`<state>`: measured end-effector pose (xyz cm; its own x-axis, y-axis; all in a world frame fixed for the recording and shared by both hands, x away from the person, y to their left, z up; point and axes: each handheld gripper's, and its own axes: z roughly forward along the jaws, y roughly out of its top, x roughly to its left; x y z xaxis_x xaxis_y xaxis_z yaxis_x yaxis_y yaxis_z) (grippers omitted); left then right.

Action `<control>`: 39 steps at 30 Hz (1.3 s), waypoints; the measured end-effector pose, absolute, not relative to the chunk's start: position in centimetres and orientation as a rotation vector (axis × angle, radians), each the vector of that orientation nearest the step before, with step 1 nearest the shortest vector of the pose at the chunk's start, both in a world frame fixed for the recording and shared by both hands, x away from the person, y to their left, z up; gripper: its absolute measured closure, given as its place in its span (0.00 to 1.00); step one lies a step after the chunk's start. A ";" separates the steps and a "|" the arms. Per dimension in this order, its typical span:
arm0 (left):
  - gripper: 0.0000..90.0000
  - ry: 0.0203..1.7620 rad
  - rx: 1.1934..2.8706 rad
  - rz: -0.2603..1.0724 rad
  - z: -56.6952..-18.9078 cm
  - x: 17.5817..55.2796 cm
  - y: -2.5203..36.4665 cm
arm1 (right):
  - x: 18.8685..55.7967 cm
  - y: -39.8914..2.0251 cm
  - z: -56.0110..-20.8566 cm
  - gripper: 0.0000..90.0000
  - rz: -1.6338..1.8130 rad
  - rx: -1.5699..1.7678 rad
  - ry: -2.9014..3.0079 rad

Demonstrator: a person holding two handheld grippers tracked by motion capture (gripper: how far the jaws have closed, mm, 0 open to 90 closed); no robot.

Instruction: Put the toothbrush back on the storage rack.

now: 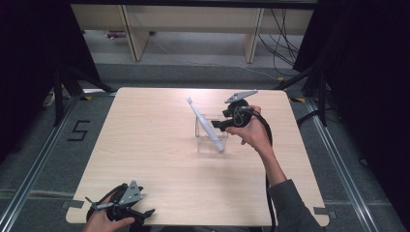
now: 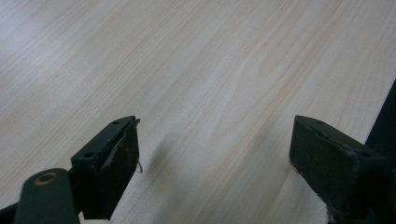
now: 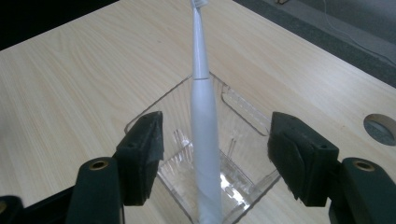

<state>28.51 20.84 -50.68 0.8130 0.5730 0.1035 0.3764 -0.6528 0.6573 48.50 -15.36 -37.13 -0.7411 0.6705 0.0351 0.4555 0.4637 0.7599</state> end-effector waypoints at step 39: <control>0.17 0.699 2.350 0.405 -50.7 28.5 20.8 | 44.7 -23.4 -38.7 0.40 1.182 1.021 2.335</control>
